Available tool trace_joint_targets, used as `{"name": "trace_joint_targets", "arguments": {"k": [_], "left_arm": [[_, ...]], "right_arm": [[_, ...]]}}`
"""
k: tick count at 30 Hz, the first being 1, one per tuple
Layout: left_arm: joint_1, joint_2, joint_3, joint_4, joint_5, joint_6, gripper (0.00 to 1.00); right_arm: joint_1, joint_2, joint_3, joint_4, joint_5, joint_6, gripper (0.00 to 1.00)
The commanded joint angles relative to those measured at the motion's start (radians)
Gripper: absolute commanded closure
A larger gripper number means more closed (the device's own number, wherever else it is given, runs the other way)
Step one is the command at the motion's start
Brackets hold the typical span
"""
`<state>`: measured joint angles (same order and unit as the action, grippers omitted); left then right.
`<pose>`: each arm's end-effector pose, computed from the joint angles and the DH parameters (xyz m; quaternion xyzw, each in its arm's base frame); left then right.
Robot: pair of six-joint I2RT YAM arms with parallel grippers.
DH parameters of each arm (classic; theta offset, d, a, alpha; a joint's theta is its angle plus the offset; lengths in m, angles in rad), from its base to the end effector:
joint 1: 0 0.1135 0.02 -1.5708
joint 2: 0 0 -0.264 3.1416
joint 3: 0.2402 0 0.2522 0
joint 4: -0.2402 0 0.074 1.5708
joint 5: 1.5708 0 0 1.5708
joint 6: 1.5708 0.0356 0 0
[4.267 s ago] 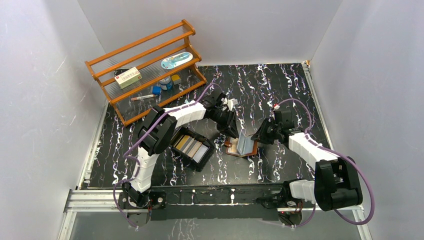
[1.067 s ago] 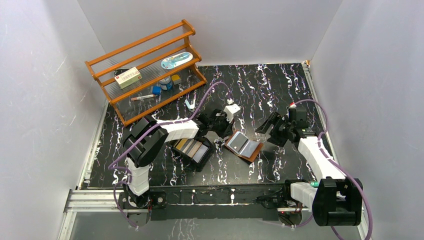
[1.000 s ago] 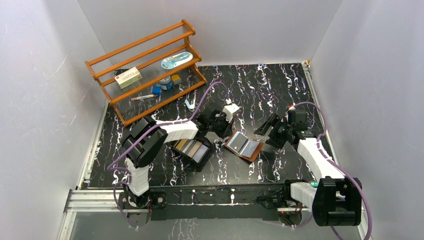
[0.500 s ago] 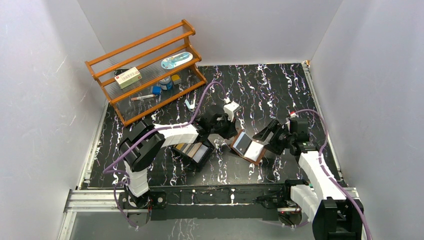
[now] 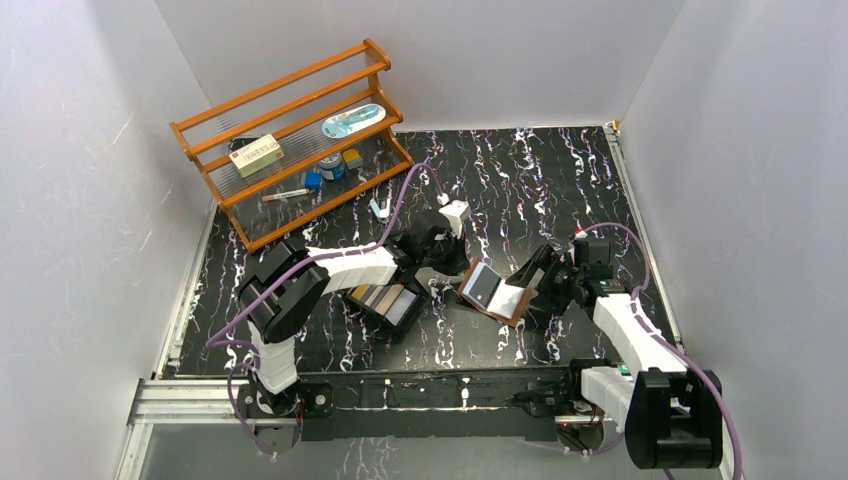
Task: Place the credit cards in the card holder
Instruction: Close the card holder at the center of the board.
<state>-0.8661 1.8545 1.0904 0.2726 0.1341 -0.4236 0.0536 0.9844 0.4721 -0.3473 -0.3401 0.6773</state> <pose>0.2611 -0.3144 0.1892 0.2214 0.8275 -0.3541 0.3752 0.1861 0.0219 0.1841 0.2274 0.8974 0.2708 0.2638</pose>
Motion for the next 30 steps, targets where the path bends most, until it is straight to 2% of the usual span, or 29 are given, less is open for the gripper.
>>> {"name": "trace_joint_targets", "arguments": {"k": [1, 9, 12, 15, 19, 25, 30], "left_arm": [[0.001, -0.044, -0.015, -0.009, -0.01, -0.061, 0.98], [0.0, -0.029, -0.031, -0.037, -0.032, -0.068, 1.0], [0.0, -0.035, -0.053, 0.002, -0.017, -0.07, 1.0], [0.0, -0.034, -0.055, 0.017, 0.013, -0.077, 1.0], [-0.005, -0.05, -0.096, 0.148, 0.124, -0.065, 0.98], [-0.007, -0.034, -0.101, 0.271, 0.309, -0.018, 0.97], [-0.008, 0.008, -0.088, 0.371, 0.498, -0.003, 0.96]], "right_arm": [[-0.003, 0.068, -0.048, 0.159, -0.131, 0.0, 0.07], [-0.002, -0.004, -0.107, 0.196, -0.101, 0.033, 0.05], [-0.003, -0.001, -0.168, 0.277, -0.159, 0.064, 0.06], [-0.002, 0.006, -0.162, 0.322, -0.231, 0.078, 0.12], [-0.002, 0.001, -0.118, 0.361, -0.298, 0.079, 0.16], [-0.003, 0.03, -0.058, 0.374, -0.383, 0.088, 0.3], [-0.002, 0.004, -0.069, 0.397, -0.39, 0.118, 0.32]]}}
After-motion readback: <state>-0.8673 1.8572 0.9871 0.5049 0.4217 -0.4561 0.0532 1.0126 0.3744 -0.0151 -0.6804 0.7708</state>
